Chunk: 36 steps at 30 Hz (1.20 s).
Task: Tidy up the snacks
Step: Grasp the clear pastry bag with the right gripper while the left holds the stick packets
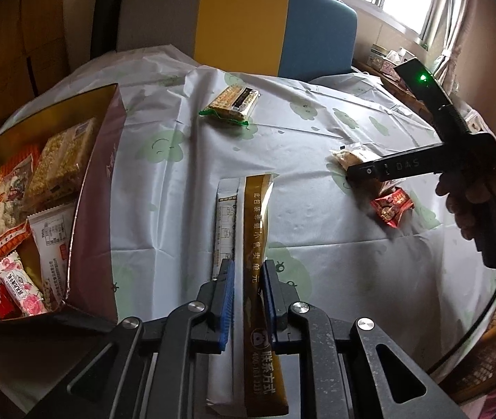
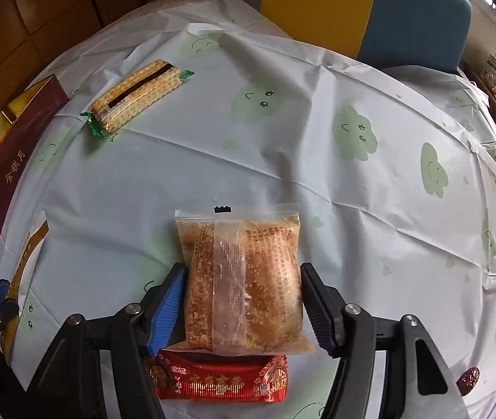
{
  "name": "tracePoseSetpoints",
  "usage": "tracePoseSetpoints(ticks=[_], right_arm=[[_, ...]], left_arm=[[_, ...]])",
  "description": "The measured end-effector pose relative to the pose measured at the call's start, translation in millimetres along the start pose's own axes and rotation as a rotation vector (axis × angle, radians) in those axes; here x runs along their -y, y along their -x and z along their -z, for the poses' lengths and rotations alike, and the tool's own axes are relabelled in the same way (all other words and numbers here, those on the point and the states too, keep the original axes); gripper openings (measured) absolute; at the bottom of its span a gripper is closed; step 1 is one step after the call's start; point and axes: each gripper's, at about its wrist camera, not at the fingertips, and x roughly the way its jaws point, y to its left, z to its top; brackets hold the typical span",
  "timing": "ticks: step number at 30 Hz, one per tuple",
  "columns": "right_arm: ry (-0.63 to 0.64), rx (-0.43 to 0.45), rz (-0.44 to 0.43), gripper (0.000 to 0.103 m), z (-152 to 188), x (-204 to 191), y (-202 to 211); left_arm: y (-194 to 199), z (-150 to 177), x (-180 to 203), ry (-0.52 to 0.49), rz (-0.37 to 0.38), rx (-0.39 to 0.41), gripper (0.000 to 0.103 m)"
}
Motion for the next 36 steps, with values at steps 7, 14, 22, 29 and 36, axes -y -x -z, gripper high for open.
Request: tracePoseSetpoints(ticks=[7, 14, 22, 29, 36], right_arm=[[0.006, -0.021, 0.018, 0.084, -16.9, 9.3, -13.0], [0.063, -0.016, 0.019, 0.063, -16.6, -1.8, -5.0], [0.058, -0.006, 0.005, 0.062, -17.8, 1.7, -6.1], [0.067, 0.003, 0.018, 0.062, -15.8, -4.3, -4.2], [0.062, 0.006, 0.010, 0.062, -15.7, -2.4, -5.0]], left_arm=[[4.5, -8.3, 11.4, -0.045, -0.013, 0.013, 0.015], [-7.3, -2.2, 20.4, -0.091, -0.040, -0.012, 0.018], [-16.3, -3.7, 11.3, -0.072, -0.065, -0.010, 0.029], [-3.8, 2.7, 16.8, -0.077, -0.027, -0.012, 0.022], [20.8, -9.2, 15.0, -0.032, 0.002, 0.045, 0.023]])
